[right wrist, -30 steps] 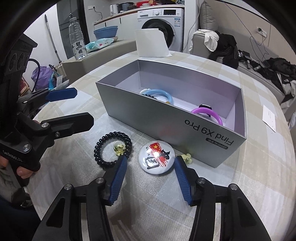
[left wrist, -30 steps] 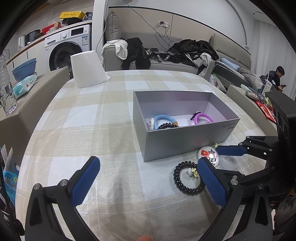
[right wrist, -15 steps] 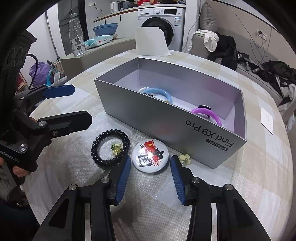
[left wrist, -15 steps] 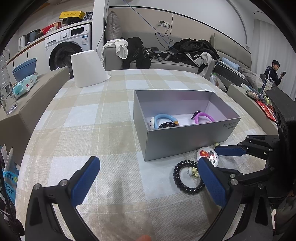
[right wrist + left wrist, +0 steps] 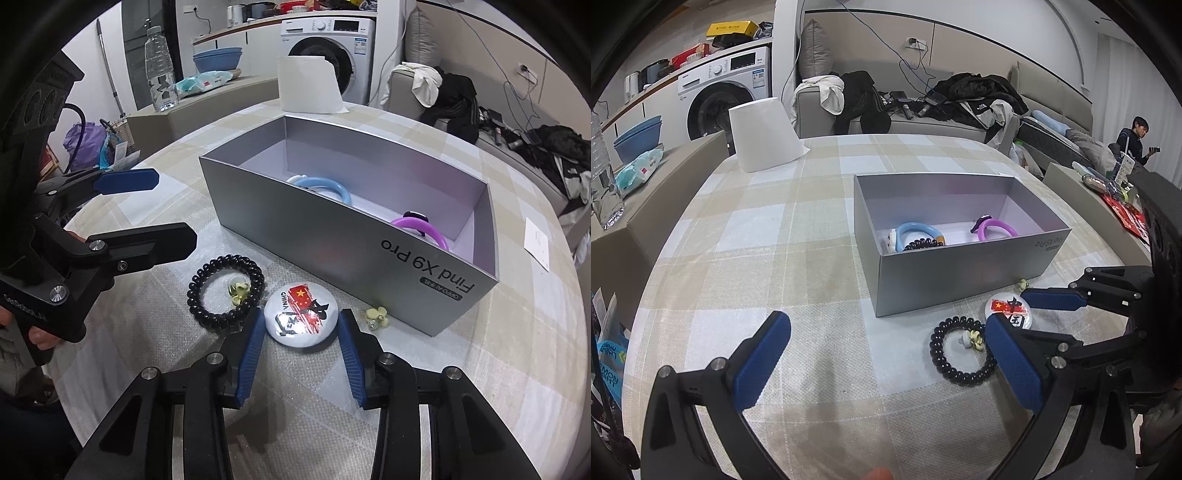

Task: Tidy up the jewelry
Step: 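Grasp the white round badge with right tool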

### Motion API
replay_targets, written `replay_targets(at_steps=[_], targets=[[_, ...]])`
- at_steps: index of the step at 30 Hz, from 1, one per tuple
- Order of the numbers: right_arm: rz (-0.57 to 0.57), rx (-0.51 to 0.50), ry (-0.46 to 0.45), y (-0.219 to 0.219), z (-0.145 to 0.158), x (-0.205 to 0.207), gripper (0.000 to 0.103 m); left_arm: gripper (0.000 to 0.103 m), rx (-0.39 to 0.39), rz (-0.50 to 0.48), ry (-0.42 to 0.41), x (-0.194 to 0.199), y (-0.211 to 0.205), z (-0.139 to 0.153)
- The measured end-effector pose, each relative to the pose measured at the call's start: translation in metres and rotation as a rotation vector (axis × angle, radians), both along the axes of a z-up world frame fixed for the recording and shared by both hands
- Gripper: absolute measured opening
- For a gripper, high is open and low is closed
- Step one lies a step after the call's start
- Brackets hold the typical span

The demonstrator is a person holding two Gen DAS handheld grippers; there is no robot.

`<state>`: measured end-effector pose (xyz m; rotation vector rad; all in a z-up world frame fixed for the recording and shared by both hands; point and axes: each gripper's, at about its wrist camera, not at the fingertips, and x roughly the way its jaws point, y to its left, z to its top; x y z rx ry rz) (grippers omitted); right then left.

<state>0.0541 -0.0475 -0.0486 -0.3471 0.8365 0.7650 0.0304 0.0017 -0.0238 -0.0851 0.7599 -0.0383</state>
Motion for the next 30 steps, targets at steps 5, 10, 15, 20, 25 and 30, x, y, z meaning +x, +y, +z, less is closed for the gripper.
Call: replay_targets(at_steps=[5,10,15,20,25,30], targets=[[-0.006,0.04,-0.004,-0.009,0.008,-0.004,0.039,0.102,0.02,-0.017,0.03,0.002,-0.008,-0.004],[-0.031,0.107,0.006,-0.031,0.016,-0.01,0.039,0.102,0.048,-0.054,0.057,0.0,-0.017,-0.006],[-0.047,0.154,0.002,-0.048,0.024,-0.016,0.039,0.102,0.087,-0.081,0.089,0.001,-0.027,-0.011],[-0.066,0.177,0.003,-0.062,0.027,-0.019,0.039,0.092,0.115,-0.13,0.117,0.002,-0.038,-0.014],[-0.079,0.183,0.009,-0.068,0.027,-0.019,0.039,0.084,0.155,-0.18,0.139,0.002,-0.048,-0.017],[-0.075,0.19,0.007,-0.07,0.029,-0.019,0.039,0.069,0.128,-0.197,0.137,0.003,-0.045,-0.016]])
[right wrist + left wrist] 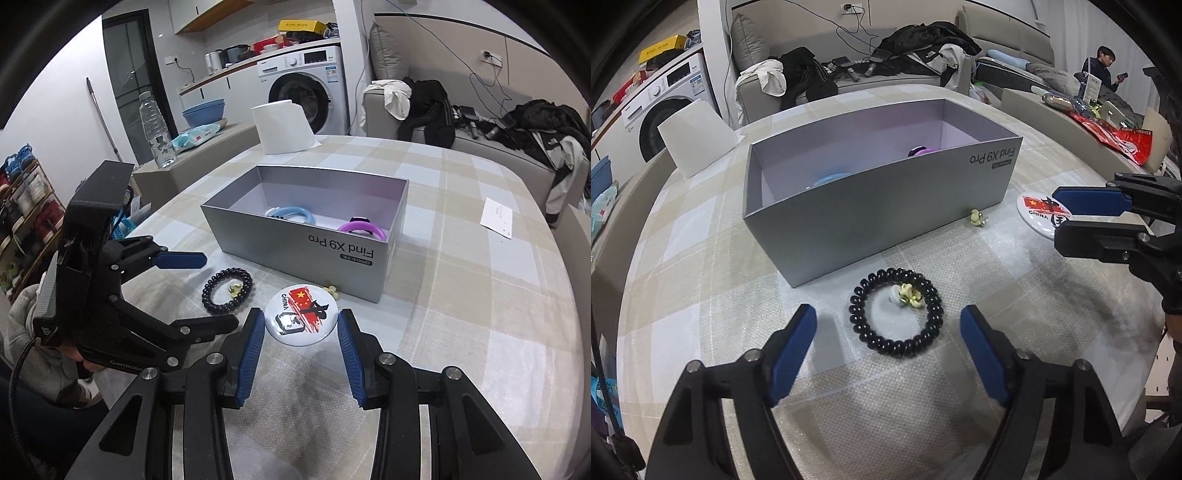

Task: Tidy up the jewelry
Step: 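Grasp the white round badge with right tool, then lift the badge with right tool while left tool grasps the second black bead bracelet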

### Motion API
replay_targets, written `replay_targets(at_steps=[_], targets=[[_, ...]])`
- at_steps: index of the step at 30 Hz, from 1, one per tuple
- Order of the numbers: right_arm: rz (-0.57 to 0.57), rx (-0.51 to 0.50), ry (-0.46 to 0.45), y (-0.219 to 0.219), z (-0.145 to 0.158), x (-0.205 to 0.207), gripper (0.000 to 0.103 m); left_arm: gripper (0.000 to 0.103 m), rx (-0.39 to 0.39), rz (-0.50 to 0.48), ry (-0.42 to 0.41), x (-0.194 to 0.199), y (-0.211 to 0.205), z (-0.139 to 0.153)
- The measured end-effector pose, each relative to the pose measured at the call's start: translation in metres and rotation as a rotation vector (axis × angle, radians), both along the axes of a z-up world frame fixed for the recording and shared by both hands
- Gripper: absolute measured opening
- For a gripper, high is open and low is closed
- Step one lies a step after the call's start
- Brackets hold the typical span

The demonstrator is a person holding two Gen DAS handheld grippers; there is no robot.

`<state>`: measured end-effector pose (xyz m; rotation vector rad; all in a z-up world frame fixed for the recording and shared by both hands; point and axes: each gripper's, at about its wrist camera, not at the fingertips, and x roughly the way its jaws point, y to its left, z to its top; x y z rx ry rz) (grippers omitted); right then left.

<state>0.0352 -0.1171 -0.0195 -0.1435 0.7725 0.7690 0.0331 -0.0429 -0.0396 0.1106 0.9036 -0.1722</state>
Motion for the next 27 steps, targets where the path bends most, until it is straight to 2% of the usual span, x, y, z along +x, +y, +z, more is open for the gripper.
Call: replay_targets(at_steps=[2,4,10,11,12,13,20,23,26,27], targets=[[0.001,0.001,0.0,0.0,0.0,0.0,0.039,0.048,-0.02,-0.015,-0.003,-0.001,0.001,0.001],[0.002,0.001,-0.001,0.0,0.0,-0.001,0.04,0.044,-0.03,-0.023,-0.005,-0.002,0.001,0.002],[0.004,0.004,-0.006,0.0,0.002,-0.001,0.039,0.041,-0.045,-0.037,-0.026,-0.005,0.0,0.007],[0.004,0.005,-0.006,0.0,0.002,-0.001,0.038,0.041,-0.048,-0.041,-0.03,-0.006,0.0,0.007],[0.005,0.005,-0.006,0.0,0.002,-0.001,0.031,0.041,-0.05,-0.044,-0.034,-0.006,0.0,0.008],[0.005,0.002,-0.007,0.001,0.002,-0.001,0.03,0.041,-0.054,-0.047,-0.038,-0.006,-0.001,0.009],[-0.018,-0.023,0.023,-0.001,-0.006,0.007,0.03,0.041,-0.058,-0.039,-0.057,-0.006,0.0,0.013],[-0.021,-0.037,0.045,-0.002,-0.012,0.01,0.034,0.041,-0.08,-0.036,-0.085,-0.009,0.004,0.018],[-0.001,-0.049,0.066,0.003,-0.018,0.009,0.051,0.04,-0.096,-0.028,-0.118,-0.01,0.006,0.024],[0.006,-0.059,0.069,0.007,-0.021,0.009,0.052,0.04,-0.1,-0.021,-0.129,-0.01,0.007,0.026]])
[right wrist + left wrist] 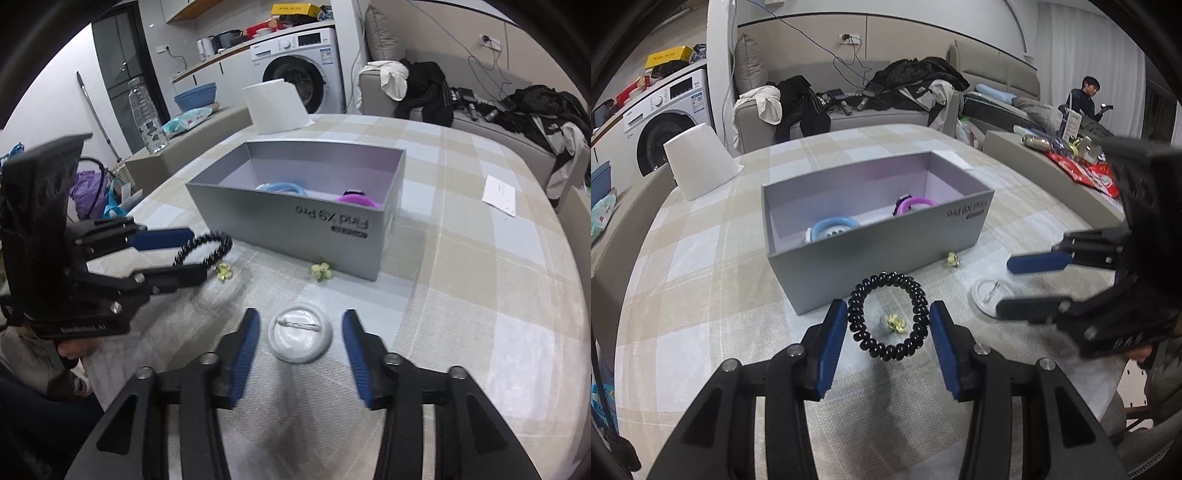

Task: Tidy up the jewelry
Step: 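Lift the badge with right tool while left tool grasps the second black bead bracelet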

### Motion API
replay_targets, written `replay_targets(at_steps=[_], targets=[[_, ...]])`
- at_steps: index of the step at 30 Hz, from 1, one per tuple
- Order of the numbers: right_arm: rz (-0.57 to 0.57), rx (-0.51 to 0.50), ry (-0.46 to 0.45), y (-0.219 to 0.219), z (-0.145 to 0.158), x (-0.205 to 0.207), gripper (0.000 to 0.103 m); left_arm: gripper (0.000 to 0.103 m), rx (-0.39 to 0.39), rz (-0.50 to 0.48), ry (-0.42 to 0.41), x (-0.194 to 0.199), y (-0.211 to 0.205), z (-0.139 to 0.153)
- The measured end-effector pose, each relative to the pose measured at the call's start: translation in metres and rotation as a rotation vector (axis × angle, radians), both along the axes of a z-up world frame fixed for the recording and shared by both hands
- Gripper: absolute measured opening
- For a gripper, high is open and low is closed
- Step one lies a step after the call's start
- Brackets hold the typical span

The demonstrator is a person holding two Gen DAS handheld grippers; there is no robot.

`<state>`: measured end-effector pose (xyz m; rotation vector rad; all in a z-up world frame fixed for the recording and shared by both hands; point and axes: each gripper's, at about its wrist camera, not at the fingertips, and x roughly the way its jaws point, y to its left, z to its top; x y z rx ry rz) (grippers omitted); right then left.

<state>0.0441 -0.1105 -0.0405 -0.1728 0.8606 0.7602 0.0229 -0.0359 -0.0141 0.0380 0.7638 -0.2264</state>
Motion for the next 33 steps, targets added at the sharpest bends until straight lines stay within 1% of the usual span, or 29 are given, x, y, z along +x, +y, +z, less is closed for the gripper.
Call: replay_targets(at_steps=[3,6,7,8,9,13,17,24,28,33], targets=[[0.0,-0.071,-0.006,0.011,-0.009,-0.002,0.053,0.04,-0.009,0.014,-0.018,0.0,0.002,0.003],[0.005,-0.127,-0.048,0.019,-0.01,-0.007,0.052,0.04,-0.017,0.028,-0.028,0.002,0.005,0.004],[0.004,-0.142,-0.061,0.02,-0.01,-0.008,0.05,0.04,-0.019,0.033,-0.031,0.002,0.005,0.005],[0.002,-0.158,-0.08,0.02,-0.01,-0.009,0.044,0.04,-0.02,0.035,-0.033,0.002,0.006,0.005],[0.009,-0.153,-0.076,0.019,-0.01,-0.009,0.041,0.04,-0.021,0.036,-0.036,0.002,0.006,0.006],[0.022,-0.145,-0.083,0.017,-0.009,-0.011,0.041,0.041,-0.021,0.043,-0.054,0.0,0.006,0.009],[0.029,-0.073,-0.098,0.012,0.002,-0.014,0.041,0.041,-0.029,0.062,-0.077,0.0,0.01,0.014],[0.011,0.134,-0.128,-0.006,0.04,-0.016,0.041,0.041,-0.03,0.104,-0.148,0.001,0.012,0.033],[-0.042,0.196,-0.177,-0.014,0.061,-0.012,0.041,0.041,-0.031,0.136,-0.189,0.009,0.014,0.047],[-0.107,0.247,-0.223,-0.021,0.081,0.003,0.041,0.041,-0.028,0.156,-0.239,0.018,0.014,0.06]])
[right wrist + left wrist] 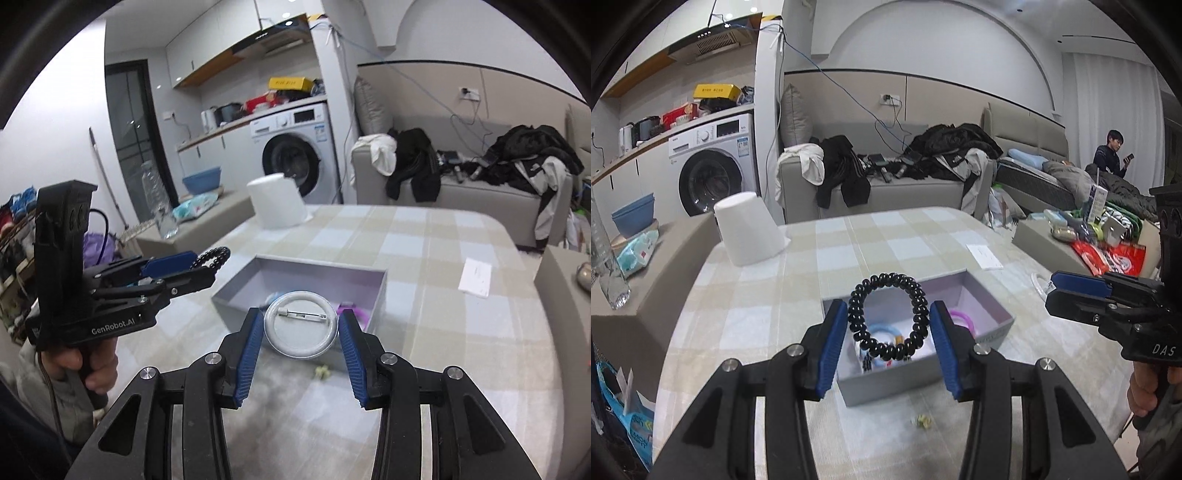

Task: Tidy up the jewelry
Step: 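Lift the badge with right tool while left tool grasps the second black bead bracelet, then carry the badge with right tool and bracelet with left tool over the box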

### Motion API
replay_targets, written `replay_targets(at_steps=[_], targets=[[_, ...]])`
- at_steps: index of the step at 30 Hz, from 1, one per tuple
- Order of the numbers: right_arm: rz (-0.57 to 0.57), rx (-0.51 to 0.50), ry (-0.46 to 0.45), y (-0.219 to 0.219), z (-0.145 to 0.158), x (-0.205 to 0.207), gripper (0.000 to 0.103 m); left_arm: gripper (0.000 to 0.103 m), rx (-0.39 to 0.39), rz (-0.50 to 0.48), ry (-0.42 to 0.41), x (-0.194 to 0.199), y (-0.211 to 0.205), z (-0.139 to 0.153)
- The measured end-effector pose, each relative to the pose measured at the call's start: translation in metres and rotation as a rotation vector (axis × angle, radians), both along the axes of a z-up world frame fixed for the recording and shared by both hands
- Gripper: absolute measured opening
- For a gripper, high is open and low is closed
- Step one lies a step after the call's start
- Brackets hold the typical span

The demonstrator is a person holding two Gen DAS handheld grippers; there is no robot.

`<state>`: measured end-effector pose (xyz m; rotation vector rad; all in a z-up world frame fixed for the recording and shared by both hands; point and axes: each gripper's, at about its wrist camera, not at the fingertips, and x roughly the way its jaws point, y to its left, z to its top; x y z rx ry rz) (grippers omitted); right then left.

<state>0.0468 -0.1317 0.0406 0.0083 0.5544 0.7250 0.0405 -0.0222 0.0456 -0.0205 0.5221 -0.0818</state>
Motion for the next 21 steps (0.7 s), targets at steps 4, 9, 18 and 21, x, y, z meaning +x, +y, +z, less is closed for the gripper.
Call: replay_targets(at_steps=[4,9,18,21], targets=[[-0.035,0.034,-0.019,-0.002,0.012,0.009,0.041,0.041,0.008,0.0,-0.027,0.008,-0.001,0.006],[-0.038,0.043,-0.035,0.006,0.021,0.022,0.041,0.041,0.021,-0.017,-0.027,0.022,-0.003,0.008],[-0.05,0.015,-0.002,0.012,0.003,0.036,0.041,0.041,0.021,0.026,0.011,0.027,0.009,-0.008],[-0.061,0.013,0.018,0.011,-0.004,0.04,0.041,0.041,0.01,0.044,0.022,0.028,0.013,-0.009]])
